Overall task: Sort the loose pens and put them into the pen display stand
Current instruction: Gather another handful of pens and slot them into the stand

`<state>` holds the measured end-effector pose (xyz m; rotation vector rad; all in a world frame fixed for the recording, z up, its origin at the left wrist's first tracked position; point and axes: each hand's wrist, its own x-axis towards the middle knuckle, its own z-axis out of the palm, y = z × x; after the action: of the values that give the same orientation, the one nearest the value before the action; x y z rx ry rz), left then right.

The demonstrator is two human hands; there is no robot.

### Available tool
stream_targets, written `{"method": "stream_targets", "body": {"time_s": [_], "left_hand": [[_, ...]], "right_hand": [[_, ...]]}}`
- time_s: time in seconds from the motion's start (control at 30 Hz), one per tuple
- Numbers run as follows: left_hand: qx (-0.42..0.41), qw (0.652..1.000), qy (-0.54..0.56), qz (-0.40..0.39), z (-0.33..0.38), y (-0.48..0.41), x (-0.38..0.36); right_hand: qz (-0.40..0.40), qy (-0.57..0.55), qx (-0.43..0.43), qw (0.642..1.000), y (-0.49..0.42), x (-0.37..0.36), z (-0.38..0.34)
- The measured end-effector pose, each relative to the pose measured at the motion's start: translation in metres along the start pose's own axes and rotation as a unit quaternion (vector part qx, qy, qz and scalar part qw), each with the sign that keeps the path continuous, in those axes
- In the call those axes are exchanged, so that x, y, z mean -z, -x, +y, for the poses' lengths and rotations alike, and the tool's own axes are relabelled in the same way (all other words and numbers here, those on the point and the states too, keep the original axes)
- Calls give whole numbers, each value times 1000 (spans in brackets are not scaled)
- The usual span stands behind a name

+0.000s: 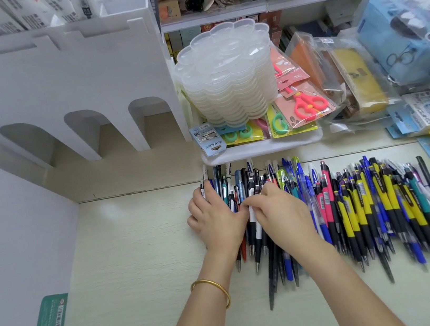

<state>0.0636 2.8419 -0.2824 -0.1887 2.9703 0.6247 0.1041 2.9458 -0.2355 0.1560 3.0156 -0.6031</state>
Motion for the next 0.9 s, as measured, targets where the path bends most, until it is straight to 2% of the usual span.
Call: {"method": "stream_targets", "body": {"time_s": [0.2,0.37,0.6,0.8,0.9], "left_hand": [[-4,999,-35,-18,-3,3,2],[-2,996,-65,-56,-3,3,7],[5,995,-87,-54,1,1,10],[10,993,-103,-62,2,0,12],[-2,996,-84,-24,-1,-1,6]], "right_hand": [[27,29,4,999,-1,-9,-2],[8,51,12,999,0,-9,-5],[8,38,27,999,0,-14,-5],[40,7,36,999,1,-16,-2],[74,-28,33,996,1,-16,-1]]}}
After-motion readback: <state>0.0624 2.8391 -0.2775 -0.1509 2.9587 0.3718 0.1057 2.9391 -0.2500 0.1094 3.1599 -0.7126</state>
